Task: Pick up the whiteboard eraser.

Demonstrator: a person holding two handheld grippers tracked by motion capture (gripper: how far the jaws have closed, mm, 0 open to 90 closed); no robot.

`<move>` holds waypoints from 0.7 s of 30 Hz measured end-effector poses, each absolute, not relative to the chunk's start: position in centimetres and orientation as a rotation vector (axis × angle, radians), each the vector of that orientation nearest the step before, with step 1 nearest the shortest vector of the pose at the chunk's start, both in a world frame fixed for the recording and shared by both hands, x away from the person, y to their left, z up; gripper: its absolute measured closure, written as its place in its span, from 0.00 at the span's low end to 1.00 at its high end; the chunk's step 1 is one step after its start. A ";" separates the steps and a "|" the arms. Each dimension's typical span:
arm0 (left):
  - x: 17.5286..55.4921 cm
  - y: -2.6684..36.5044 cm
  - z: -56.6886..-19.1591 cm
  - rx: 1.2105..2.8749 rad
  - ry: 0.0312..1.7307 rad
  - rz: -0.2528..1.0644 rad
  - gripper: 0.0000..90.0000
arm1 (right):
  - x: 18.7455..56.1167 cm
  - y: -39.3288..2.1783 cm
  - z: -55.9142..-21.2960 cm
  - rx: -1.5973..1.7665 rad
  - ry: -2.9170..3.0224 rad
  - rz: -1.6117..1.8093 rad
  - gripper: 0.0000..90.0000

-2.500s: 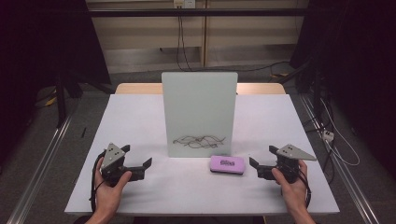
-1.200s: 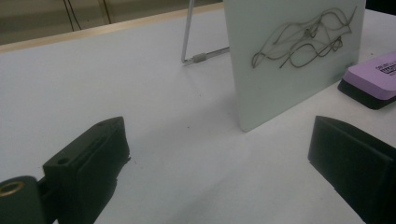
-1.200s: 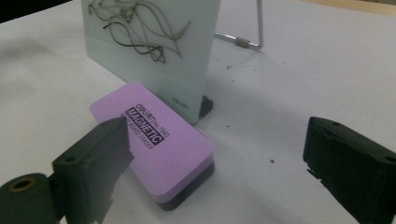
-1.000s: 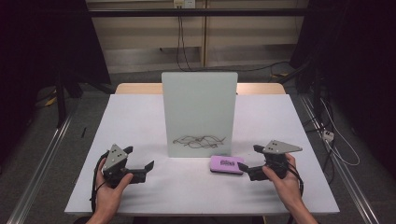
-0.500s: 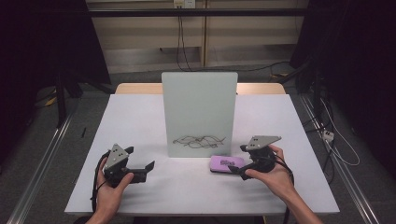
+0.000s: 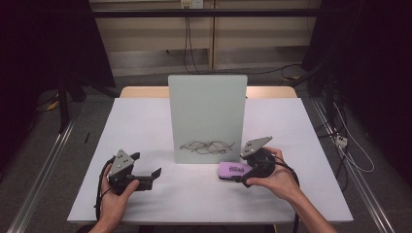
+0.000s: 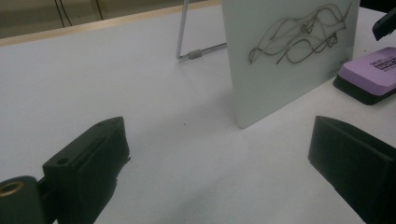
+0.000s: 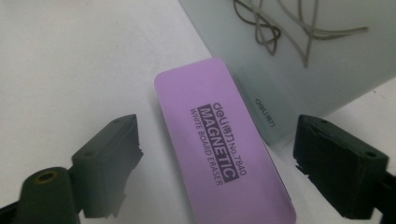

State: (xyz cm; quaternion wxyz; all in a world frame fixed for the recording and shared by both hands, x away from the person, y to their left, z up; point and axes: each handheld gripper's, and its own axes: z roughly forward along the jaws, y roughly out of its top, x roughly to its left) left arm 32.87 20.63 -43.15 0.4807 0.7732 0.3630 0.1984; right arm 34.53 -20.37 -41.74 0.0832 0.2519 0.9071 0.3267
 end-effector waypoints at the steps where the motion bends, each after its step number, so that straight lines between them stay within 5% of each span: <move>1: 32.9 20.6 -43.2 1.884 0.888 0.484 0.05 | 34.7 -20.2 -41.8 0.748 2.712 0.972 0.18; 6: 32.9 20.8 -43.1 1.885 0.888 0.487 0.05 | 35.3 -19.9 -42.3 0.688 2.771 0.943 0.30; 21: 33.0 20.7 -43.1 1.885 0.872 0.480 0.05 | 36.9 -19.3 -42.8 0.579 2.874 0.894 0.35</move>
